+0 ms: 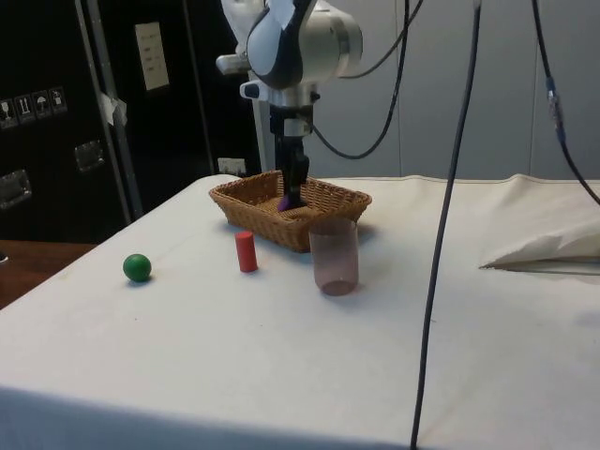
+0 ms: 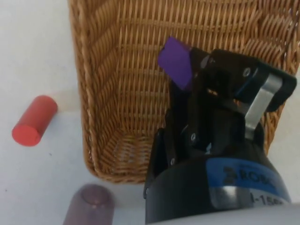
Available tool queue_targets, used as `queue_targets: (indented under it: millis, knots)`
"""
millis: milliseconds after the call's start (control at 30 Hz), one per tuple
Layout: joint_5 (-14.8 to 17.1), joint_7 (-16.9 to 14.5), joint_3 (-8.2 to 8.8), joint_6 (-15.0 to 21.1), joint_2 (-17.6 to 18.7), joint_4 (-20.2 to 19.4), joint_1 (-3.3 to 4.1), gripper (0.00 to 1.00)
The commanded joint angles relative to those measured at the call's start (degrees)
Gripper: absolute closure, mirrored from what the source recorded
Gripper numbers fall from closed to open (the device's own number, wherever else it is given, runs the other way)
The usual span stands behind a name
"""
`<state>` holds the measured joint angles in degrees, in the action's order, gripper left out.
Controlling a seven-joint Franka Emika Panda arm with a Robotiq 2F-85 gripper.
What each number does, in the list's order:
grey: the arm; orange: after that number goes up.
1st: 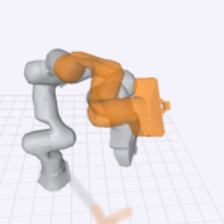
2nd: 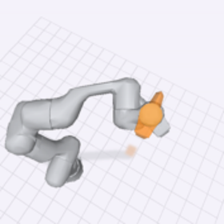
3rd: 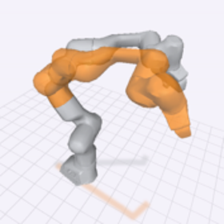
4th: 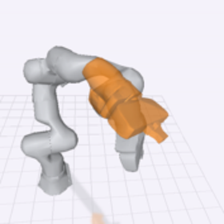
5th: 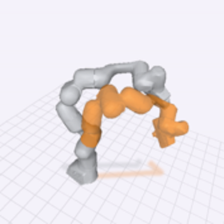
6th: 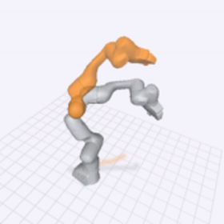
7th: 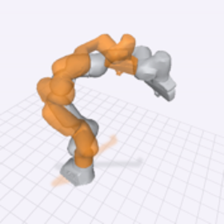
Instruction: Pick up the triangular block and place it into the basket.
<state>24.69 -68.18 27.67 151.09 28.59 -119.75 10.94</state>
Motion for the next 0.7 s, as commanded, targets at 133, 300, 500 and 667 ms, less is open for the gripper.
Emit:
queue_targets:
  millis: [133, 300, 500, 667]
  knots:
    - [1.8, -1.4, -0.23, 0.9, 0.9, 0.4, -0.23, 0.67]
    - [1.5, -1.2, -0.06, 0.7, 0.7, 0.2, -0.06, 0.52]
    - [1.5, -1.1, 0.0, 0.6, 0.5, -0.1, 0.06, 0.21]
    - [1.4, -1.1, 0.06, 0.6, 0.5, -0.2, 0.11, 0.01]
